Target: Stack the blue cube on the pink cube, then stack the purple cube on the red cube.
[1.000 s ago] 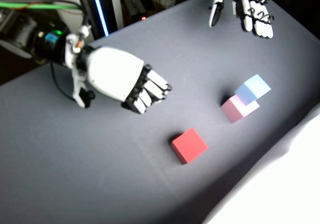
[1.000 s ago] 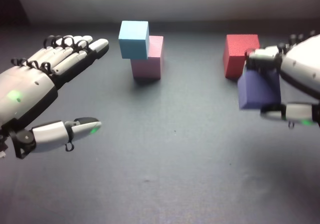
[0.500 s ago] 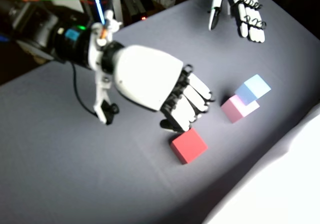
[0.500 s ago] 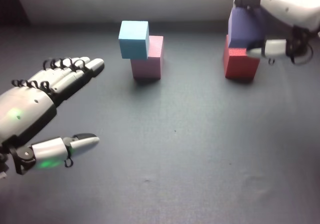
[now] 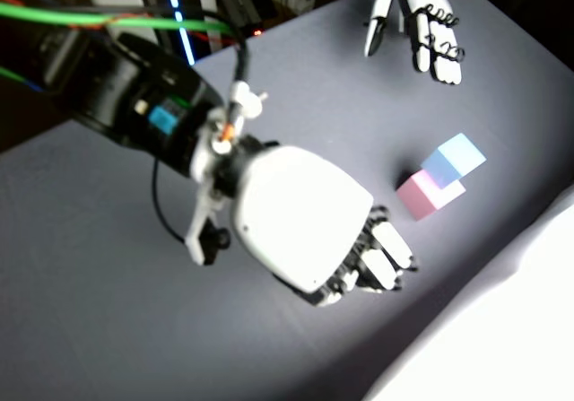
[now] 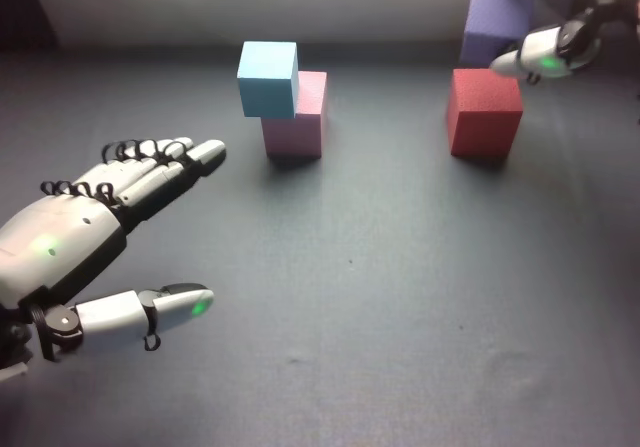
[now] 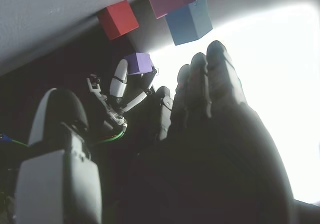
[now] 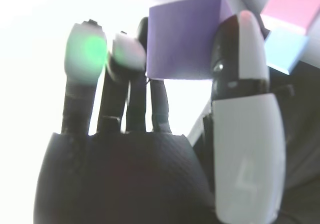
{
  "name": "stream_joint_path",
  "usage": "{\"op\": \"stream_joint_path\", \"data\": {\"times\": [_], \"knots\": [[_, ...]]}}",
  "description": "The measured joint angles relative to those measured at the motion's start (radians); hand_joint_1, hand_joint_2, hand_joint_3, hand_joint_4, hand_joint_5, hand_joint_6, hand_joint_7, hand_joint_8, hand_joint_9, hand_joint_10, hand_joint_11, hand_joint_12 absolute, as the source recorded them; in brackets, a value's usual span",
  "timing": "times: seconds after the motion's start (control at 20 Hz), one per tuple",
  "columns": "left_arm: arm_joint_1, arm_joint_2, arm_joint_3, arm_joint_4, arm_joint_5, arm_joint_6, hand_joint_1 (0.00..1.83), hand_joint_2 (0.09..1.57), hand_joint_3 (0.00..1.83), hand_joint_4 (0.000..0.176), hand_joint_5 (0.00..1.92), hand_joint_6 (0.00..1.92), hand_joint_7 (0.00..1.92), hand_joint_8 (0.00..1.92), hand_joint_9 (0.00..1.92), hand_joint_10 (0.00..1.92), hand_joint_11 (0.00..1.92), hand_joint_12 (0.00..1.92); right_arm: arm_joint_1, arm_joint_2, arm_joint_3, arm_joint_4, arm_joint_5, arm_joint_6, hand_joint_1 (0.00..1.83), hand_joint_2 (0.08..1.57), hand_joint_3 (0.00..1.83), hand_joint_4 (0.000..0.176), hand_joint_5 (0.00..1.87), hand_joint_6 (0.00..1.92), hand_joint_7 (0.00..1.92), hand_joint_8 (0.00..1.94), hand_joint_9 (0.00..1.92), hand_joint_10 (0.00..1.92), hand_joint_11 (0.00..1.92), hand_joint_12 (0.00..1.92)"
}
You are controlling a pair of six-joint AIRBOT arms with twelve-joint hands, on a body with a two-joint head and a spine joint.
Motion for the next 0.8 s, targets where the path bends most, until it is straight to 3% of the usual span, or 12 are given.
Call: {"op": "stream_joint_path", "data": {"times": [0.1,0.25,0.3,0.35,0.4,0.5,0.6,0.65,0.7,0.8], "knots": [[0.0,-0.006,0.002,-0.002,-0.001,-0.004,0.58,1.19,0.0,0.176,0.0,0.0,0.0,0.0,0.0,0.0,0.0,0.0,0.0,-0.035,0.048,0.045,-0.053,0.0,1.08,1.27,0.0,0.0,0.69,1.4,0.83,1.91,1.03,1.92,1.17,1.92],[0.001,-0.006,0.006,-0.002,-0.001,-0.006,0.57,1.19,0.0,0.176,0.0,0.0,0.0,0.0,0.0,0.0,0.0,0.0,0.0,-0.046,0.07,0.068,-0.068,-0.001,1.08,1.27,0.0,0.0,0.69,1.41,0.94,1.9,1.16,1.92,1.27,1.92],[0.002,-0.006,0.006,-0.005,-0.002,-0.007,0.56,1.19,0.0,0.176,0.0,0.0,0.0,0.0,0.0,0.0,0.0,0.0,0.0,-0.05,0.076,0.072,-0.068,-0.002,1.08,1.27,0.0,0.0,0.69,1.41,0.9,1.85,1.09,1.92,1.21,1.92],[0.002,-0.006,0.006,-0.005,-0.002,-0.007,0.56,1.19,0.0,0.176,0.0,0.0,0.0,0.0,0.0,0.0,0.0,0.0,0.0,-0.053,0.08,0.074,-0.07,-0.003,1.15,1.29,0.0,0.0,0.65,1.45,0.73,1.61,0.95,1.88,1.04,1.92],[0.002,-0.007,0.006,-0.004,-0.002,-0.007,0.56,1.19,0.0,0.176,0.0,0.0,0.0,0.0,0.0,0.0,0.0,0.0,0.0,-0.058,0.086,0.08,-0.077,-0.003,1.18,1.28,0.0,0.0,0.62,1.35,0.77,1.56,0.78,1.56,0.75,1.82],[0.002,-0.011,0.006,-0.003,-0.002,-0.008,0.54,1.19,0.0,0.176,0.0,0.0,0.0,0.0,0.0,0.0,0.0,0.0,0.0,-0.066,0.089,0.087,-0.085,-0.003,1.17,1.32,0.0,0.0,0.58,1.29,0.71,1.71,0.8,1.73,0.81,1.91],[0.002,-0.013,0.006,-0.001,-0.003,-0.008,0.55,1.19,0.0,0.176,0.0,0.0,0.0,0.0,0.0,0.0,0.0,0.0,-0.008,-0.068,0.089,0.092,-0.092,-0.003,1.18,1.3,0.0,0.0,0.59,1.27,0.73,1.68,0.81,1.72,0.8,1.92],[0.002,-0.013,0.006,-0.002,-0.002,-0.009,0.55,1.19,0.0,0.176,0.0,0.0,0.0,0.0,0.0,0.0,0.0,0.0,-0.013,-0.068,0.092,0.101,-0.098,-0.003,1.18,1.29,0.0,0.0,0.63,1.41,0.7,1.57,0.92,1.86,1.0,1.92],[0.002,-0.013,0.006,-0.004,-0.002,-0.011,0.53,1.2,0.0,0.176,0.0,0.0,0.0,0.0,0.0,0.0,0.0,0.0,-0.016,-0.068,0.096,0.108,-0.101,-0.003,1.09,1.29,0.0,0.0,0.67,1.42,0.86,1.74,1.05,1.91,1.17,1.92],[0.002,-0.013,0.006,-0.004,-0.003,-0.012,0.52,1.2,0.0,0.176,0.0,0.0,0.0,0.0,0.0,0.0,0.0,0.0,-0.019,-0.067,0.1,0.116,-0.103,-0.004,1.07,1.28,0.0,0.0,0.67,1.43,0.94,1.92,1.18,1.92,1.3,1.92]]}}
